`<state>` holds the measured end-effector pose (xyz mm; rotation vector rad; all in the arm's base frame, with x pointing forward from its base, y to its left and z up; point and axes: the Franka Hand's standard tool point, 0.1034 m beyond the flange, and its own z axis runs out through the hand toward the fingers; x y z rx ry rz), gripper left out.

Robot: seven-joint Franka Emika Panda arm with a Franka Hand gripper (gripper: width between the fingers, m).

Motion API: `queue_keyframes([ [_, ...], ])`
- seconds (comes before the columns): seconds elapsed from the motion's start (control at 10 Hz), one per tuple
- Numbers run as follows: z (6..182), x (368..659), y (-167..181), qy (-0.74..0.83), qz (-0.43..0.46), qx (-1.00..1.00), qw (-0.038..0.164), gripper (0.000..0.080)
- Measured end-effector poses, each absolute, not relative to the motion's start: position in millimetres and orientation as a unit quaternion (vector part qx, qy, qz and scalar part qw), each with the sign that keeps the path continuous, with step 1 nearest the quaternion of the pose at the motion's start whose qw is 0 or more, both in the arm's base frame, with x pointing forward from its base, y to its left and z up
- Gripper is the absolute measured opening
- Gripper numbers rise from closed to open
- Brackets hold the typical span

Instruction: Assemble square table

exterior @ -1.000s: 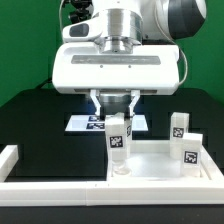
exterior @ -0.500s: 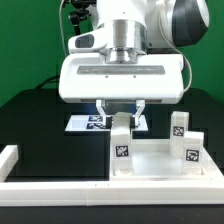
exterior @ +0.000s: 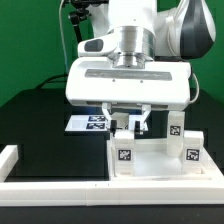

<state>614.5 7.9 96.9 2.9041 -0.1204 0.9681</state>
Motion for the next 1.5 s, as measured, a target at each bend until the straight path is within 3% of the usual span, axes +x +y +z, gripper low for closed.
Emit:
queue_keyframes([
  [0.1, 97.2, 616, 7, -0.039, 0.308, 0.950, 0.034, 0.0285],
  [0.2, 95.3, 614, 8, -0.039, 0.300, 0.953, 0.030, 0.0342],
  [0.3, 93.3, 613, 9, -0.039, 0.296, 0.954, 0.028, 0.0478],
  [0.4, 93.2, 613, 9, -0.039, 0.296, 0.954, 0.028, 0.0478],
  [0.5, 92.9, 613, 9, -0.039, 0.295, 0.954, 0.028, 0.0610],
  [0.9, 89.3, 611, 11, -0.038, 0.286, 0.957, 0.023, 0.0647],
  [1.2, 92.9, 613, 19, -0.067, 0.228, 0.971, -0.027, 0.0648],
  [1.3, 88.8, 612, 35, -0.089, 0.170, 0.979, -0.067, 0.0648],
  [1.5, 91.1, 618, 40, -0.094, 0.111, 0.985, -0.089, 0.0649],
])
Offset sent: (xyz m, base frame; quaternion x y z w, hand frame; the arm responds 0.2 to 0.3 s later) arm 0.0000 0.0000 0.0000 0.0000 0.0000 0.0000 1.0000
